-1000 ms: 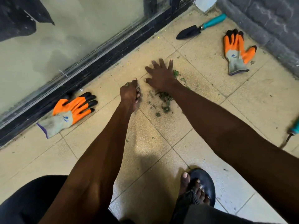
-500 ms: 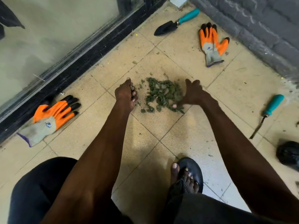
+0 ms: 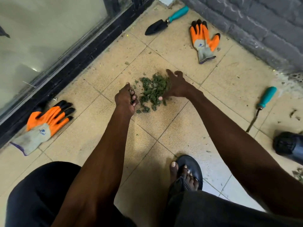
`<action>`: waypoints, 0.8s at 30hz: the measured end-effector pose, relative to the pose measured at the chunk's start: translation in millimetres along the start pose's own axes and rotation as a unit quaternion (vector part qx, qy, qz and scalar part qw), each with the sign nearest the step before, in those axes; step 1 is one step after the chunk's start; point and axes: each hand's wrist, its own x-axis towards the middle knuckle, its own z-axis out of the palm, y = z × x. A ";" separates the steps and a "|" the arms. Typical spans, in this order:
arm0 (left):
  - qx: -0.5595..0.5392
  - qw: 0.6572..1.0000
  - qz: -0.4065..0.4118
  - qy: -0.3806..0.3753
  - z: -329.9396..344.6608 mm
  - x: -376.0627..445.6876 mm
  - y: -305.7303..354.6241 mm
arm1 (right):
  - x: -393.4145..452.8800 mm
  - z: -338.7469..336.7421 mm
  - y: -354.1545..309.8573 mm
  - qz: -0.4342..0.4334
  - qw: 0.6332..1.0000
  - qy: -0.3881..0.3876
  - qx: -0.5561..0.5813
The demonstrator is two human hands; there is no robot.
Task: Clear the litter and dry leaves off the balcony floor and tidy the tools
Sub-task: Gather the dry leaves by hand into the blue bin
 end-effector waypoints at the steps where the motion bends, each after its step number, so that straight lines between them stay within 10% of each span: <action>1: 0.002 1.000 -0.003 0.001 -1.2 -0.7 -1.4 | 2.3 -1.2 -6.2 -0.011 0.998 -0.036 -0.053; 7: 0.003 0.999 -0.035 -0.009 -3.7 -1.8 -4.2 | 6.9 25.1 -26.1 -0.110 0.975 -0.085 -0.173; 14: -0.033 0.997 -0.076 -0.008 -10.3 -4.7 -10.7 | -17.4 54.5 -20.7 -0.187 0.952 0.035 -0.240; 24: -0.032 0.994 -0.101 -0.026 -0.7 -20.5 -22.8 | -37.5 56.8 -24.3 -0.123 0.958 0.140 -0.216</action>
